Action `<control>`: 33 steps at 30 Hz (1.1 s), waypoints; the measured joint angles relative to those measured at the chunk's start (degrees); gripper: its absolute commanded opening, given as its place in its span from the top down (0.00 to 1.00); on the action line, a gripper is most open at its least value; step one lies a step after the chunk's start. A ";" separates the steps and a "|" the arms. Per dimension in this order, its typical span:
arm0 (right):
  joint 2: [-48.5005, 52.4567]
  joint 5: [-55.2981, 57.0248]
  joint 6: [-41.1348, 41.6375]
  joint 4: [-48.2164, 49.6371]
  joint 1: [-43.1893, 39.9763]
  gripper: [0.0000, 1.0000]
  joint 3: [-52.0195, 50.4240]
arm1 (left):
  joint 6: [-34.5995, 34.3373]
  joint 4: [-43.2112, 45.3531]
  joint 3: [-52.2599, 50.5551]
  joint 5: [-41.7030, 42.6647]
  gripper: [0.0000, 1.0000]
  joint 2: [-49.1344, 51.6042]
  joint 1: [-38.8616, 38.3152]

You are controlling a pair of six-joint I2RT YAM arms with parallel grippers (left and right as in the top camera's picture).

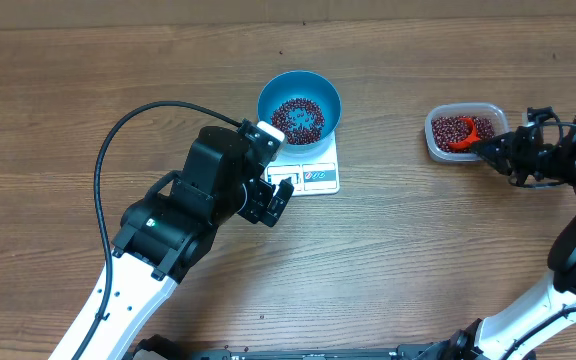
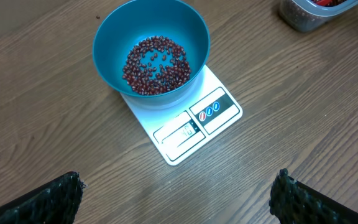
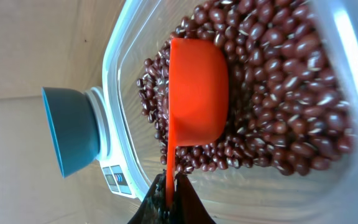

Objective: Scoop item into bowl and weigh 150g on scale

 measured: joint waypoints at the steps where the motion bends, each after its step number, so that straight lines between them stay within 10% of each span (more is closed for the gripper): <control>1: 0.09 -0.37 0.00 -0.09 -0.28 0.97 0.00 | 0.00 0.00 0.00 0.00 0.00 0.00 0.00; 33: 0.39 -15.08 -5.84 -7.54 -4.02 0.97 -0.07 | 0.00 0.00 0.00 0.00 0.01 0.00 0.00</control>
